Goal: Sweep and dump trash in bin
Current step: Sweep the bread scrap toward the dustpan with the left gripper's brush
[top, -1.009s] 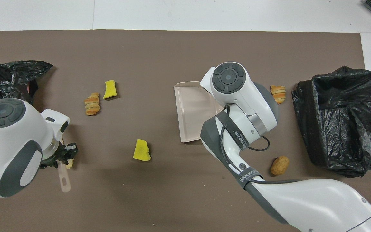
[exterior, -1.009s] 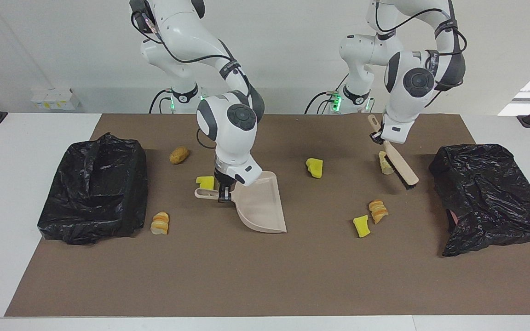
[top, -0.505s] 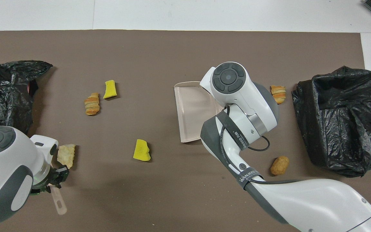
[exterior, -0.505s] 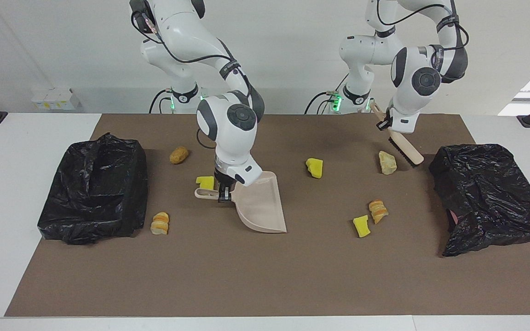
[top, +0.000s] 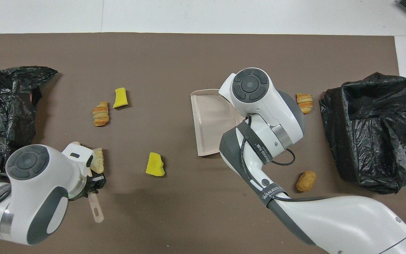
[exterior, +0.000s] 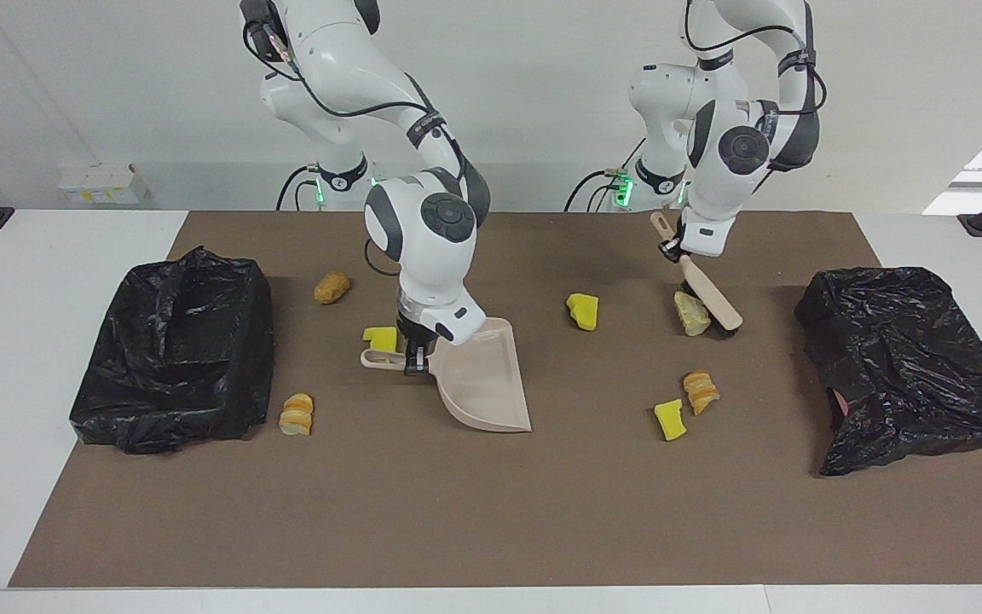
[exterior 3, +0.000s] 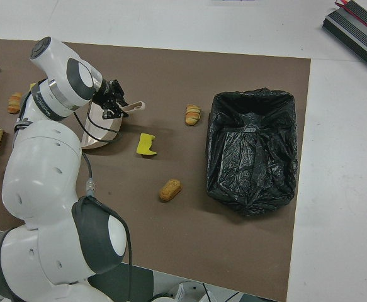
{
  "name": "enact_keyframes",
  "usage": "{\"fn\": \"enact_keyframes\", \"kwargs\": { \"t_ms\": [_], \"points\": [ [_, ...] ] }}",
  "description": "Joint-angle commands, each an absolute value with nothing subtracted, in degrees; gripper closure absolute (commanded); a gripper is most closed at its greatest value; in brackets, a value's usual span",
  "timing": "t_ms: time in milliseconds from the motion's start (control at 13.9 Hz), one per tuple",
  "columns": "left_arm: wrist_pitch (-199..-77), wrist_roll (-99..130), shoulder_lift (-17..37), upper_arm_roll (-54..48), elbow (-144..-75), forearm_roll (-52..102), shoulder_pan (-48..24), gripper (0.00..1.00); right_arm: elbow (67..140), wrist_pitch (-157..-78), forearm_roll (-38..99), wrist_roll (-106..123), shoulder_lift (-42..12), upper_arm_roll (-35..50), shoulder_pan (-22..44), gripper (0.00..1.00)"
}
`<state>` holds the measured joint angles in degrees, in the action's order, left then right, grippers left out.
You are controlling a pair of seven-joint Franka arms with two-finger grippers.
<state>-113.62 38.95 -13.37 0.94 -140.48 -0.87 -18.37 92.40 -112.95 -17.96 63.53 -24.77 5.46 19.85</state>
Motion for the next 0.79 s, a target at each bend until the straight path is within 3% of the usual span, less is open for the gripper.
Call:
{"fn": "enact_keyframes", "kwargs": {
  "t_ms": [0,721],
  "points": [
    [-119.1,39.5,-9.2,1.6,-138.7,2.4,-23.4,1.00,94.0,-113.7,-19.2,63.6,-23.9,5.9,19.6,1.00],
    [-128.5,37.3,5.5,1.0,-122.8,11.1,-36.6,1.00,95.2,-113.8,-19.2,63.8,-23.5,5.9,19.5,1.00]
  ]
}}
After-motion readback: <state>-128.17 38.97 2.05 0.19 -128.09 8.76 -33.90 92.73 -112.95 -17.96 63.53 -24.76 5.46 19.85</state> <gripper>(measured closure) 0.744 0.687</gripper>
